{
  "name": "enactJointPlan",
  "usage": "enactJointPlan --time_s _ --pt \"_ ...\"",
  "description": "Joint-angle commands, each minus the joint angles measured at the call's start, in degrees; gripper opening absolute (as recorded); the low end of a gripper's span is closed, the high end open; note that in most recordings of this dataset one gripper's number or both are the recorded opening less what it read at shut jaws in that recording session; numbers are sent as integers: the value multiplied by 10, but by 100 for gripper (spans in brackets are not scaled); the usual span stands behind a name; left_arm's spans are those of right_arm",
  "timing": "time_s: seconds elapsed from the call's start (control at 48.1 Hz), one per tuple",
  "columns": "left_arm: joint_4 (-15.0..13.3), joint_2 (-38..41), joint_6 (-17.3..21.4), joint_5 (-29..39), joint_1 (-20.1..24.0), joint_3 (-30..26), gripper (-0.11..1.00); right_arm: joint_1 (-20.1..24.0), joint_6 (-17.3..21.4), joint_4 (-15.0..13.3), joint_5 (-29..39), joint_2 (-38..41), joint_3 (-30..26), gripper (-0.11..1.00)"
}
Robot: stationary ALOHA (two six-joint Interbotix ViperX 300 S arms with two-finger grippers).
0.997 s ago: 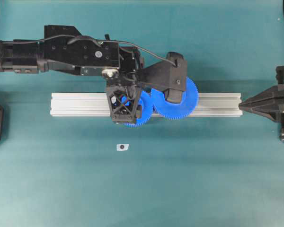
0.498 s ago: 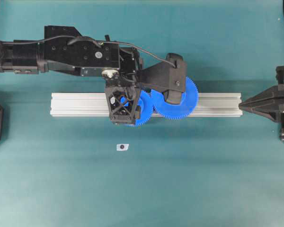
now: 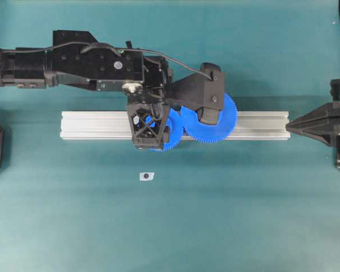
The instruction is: Find the location of the shaft and insert the small gear.
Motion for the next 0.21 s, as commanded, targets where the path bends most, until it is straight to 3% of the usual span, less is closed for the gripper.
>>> enactJointPlan --time_s 0.0,0.187 --pt "1 -22 0 -1 -2 -14 90 -2 4 0 -4 4 -6 2" --pt "3 -21 0 -2 -2 -15 90 -2 4 0 -4 4 -6 2"
